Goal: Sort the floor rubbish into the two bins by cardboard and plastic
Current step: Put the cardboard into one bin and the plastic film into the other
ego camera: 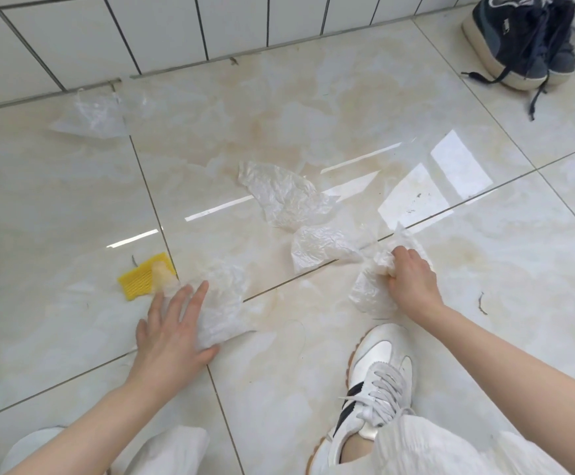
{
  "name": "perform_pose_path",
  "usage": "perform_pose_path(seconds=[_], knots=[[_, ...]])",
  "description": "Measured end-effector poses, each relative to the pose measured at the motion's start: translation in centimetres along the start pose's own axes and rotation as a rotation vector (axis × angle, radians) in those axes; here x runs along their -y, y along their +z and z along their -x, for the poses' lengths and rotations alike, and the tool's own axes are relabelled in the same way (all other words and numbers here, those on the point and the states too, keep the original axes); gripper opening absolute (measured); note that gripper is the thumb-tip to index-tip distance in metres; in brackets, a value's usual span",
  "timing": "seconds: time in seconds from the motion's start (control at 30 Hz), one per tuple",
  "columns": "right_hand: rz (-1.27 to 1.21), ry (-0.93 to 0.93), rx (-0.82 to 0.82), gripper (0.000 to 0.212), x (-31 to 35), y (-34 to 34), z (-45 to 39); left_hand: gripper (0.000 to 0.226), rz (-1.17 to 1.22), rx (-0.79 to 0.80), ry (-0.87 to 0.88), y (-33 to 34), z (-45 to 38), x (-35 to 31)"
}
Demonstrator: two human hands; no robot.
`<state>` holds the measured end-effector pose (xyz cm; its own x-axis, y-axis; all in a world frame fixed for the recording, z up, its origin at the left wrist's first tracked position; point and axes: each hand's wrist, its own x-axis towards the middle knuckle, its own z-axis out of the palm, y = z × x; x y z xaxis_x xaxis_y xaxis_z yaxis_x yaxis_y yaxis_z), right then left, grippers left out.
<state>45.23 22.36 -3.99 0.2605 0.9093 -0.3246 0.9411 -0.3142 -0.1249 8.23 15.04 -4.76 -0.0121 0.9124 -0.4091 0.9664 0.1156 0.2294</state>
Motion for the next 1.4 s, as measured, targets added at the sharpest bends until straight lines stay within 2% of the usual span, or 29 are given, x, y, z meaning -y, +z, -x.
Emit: perform_pose_path(seconds=[0.2,0.37,0.43,0.63,0.77,0.87,1.0,1.07,1.13,1.23,1.4], knots=[[-0.299,0.049,0.032,0.041,1.5,-0.2,0.3,0.098,-0.161,-0.146,0.276,1.3,1.0,-0.9],[-0.21,0.053,0.036,0.061,2.2,0.1,0.0,0.077,-0.231,-0.206,0.375,1.6,1.0,-1.2],[-0.118,0.031,0.037,0.06,2.3,0.4,-0.2,0.067,-0.238,-0.187,0.369,1.2,0.5,-0.7],[0.0,-0.005,0.034,0.024,1.9,0.7,-0.6,0.043,-0.018,-0.141,0.267,0.1,-1.0,1.3],[0.018,-0.035,0.068,0.023,1.7,0.6,-0.7,0.03,0.159,-0.174,0.176,-0.9,-0.9,2.2],[0.02,-0.022,0.067,0.023,1.9,0.0,-0.5,0.022,0.207,-0.199,0.106,-2.2,-0.7,2.4],[-0.085,-0.002,-0.126,0.021,3.5,-2.8,0.5,0.021,0.269,-0.28,0.024,-4.1,-0.9,2.7],[-0.129,-0.086,-0.229,0.023,5.0,-4.0,1.0,0.021,0.297,-0.312,-0.013,-5.0,-1.3,3.1],[-0.081,-0.246,-0.237,0.027,6.9,-4.5,1.2,0.024,0.288,-0.313,-0.043,-5.6,-2.0,3.5],[0.099,-0.45,-0.081,0.036,10.0,-4.0,0.8,0.03,0.194,-0.252,-0.037,-5.6,-3.6,4.4],[0.347,-0.612,0.135,0.037,14.3,-2.4,-1.2,0.033,-0.05,-0.039,-0.006,-4.9,-5.7,5.2]])
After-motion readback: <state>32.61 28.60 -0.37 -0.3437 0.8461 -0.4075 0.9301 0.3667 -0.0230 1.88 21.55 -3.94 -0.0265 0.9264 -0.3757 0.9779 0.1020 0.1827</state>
